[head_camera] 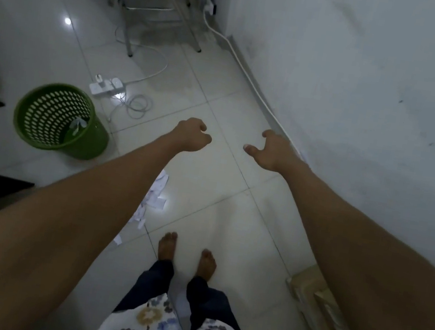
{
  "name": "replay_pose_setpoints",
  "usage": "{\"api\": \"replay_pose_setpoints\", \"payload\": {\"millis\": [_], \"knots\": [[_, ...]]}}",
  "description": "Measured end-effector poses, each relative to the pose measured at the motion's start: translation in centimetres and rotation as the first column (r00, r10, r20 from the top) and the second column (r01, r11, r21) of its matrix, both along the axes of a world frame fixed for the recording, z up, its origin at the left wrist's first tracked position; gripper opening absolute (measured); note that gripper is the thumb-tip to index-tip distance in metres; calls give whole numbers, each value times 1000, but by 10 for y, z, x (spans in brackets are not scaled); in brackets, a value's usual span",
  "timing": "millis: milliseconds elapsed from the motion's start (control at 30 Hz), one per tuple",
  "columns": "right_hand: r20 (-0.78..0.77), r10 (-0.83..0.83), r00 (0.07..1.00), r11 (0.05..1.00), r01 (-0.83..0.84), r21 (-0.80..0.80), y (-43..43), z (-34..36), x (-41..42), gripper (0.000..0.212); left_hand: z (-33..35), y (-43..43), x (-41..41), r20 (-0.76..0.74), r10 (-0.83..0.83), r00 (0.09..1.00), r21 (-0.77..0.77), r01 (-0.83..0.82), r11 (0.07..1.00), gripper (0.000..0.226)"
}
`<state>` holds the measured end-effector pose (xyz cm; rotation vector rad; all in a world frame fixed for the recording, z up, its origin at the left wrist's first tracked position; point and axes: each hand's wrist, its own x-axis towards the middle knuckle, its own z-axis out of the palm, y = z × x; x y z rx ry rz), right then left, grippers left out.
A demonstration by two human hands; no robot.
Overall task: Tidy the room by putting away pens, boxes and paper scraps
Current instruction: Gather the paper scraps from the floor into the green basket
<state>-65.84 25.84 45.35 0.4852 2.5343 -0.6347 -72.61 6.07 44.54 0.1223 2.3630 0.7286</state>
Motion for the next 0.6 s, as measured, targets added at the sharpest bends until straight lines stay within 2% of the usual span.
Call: {"api": "replay_pose_setpoints", "payload": {"millis": [300,600], "knots": [[39,120,992,993,-120,-12,-24,-28,-4,77,-34,-24,28,29,118,993,4,-118,993,50],[86,284,955,958,-279,-60,-98,-67,-16,82,-82,-125,65,104,322,941,-73,-315,946,49]]}}
